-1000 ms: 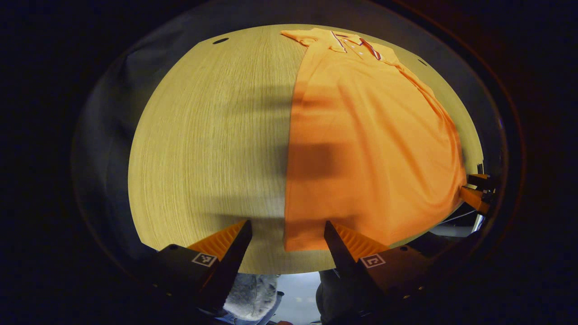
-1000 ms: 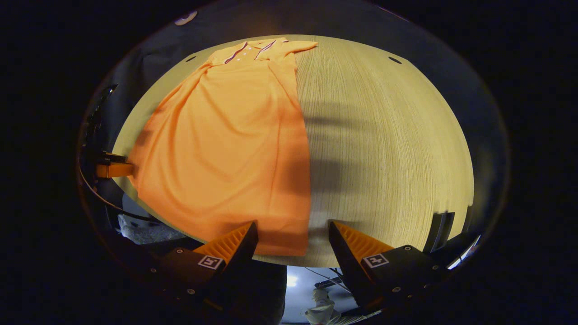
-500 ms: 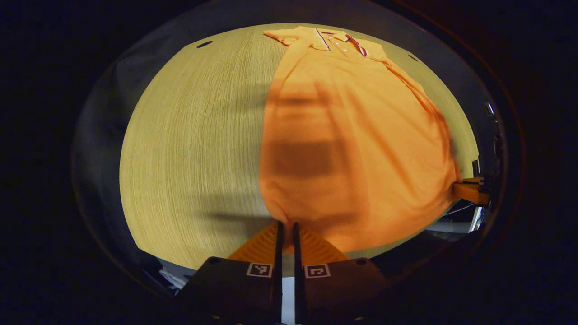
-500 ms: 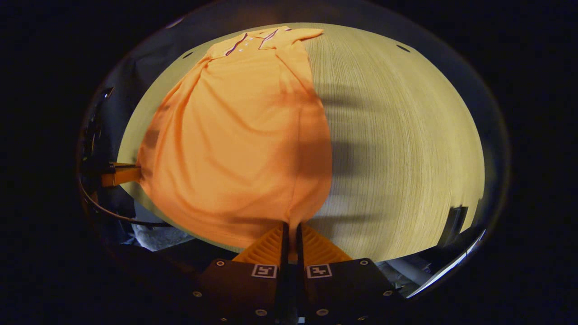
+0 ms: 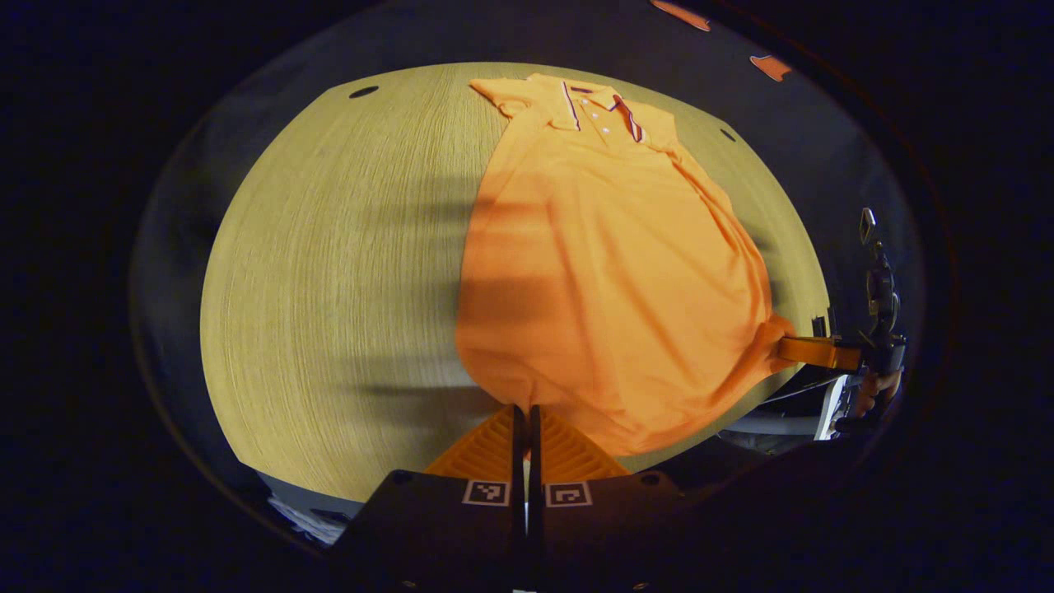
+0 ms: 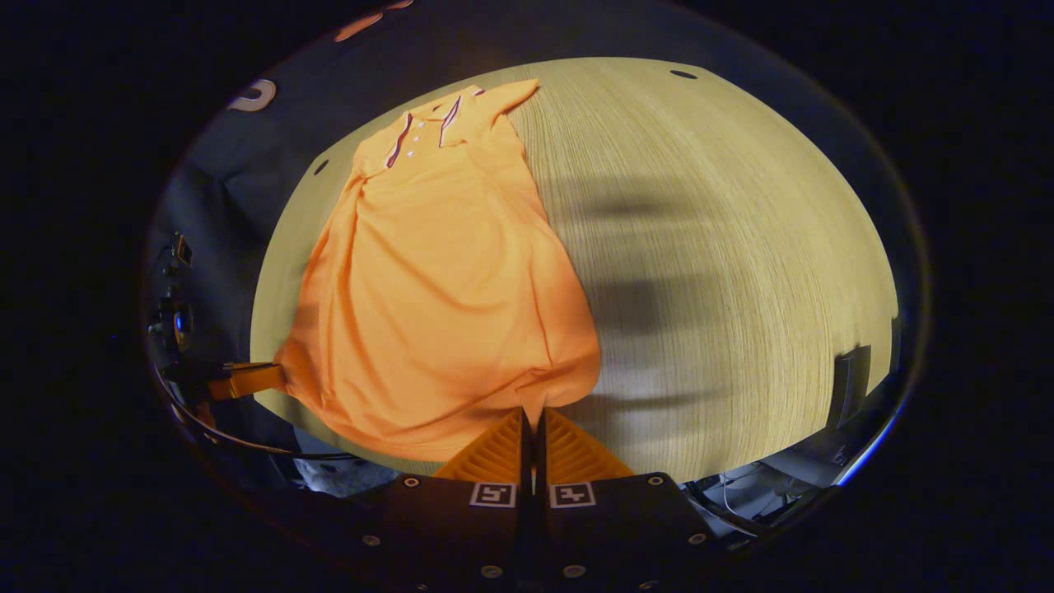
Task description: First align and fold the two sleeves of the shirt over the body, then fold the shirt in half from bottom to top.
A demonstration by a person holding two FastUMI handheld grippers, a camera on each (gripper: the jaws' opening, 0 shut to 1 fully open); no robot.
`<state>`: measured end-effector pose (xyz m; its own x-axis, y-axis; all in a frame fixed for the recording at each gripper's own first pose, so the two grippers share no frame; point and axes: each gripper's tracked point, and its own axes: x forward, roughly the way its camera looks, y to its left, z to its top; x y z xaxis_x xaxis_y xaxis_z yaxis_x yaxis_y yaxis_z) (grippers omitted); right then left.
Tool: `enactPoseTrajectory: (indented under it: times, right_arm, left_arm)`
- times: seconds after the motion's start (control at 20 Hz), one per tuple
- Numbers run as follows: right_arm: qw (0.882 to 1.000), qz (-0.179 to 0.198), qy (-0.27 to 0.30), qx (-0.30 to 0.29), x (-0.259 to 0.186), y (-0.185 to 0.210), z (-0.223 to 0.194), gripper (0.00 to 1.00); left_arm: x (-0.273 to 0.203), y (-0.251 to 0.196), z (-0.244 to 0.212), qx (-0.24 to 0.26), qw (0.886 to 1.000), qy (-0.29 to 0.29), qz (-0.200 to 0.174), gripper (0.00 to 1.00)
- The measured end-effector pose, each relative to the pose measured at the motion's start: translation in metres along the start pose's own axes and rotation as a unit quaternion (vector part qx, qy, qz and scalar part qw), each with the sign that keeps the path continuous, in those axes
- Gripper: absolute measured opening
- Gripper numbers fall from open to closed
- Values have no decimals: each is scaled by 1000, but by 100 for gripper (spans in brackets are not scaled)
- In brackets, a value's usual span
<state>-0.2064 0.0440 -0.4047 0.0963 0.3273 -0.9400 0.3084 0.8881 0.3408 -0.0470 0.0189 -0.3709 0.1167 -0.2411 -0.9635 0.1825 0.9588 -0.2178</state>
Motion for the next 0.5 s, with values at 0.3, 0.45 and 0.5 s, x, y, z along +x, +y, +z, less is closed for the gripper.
enactPoseTrajectory:
  times: [0.3, 0.45, 0.5]
  right_arm:
    - [999, -13, -39, 12, -27, 18, 25, 1]
    - [998, -7, -66, 22, -38, 30, 47, 0]
    - [997, -1, -72, 21, -42, 36, 54, 1]
  left_arm:
    - [-18, -8, 31, 33, 998, -28, -40, 1]
    - [-31, -8, 51, 37, 997, -46, -55, 1]
    - [-37, -9, 60, 37, 996, -57, -60, 1]
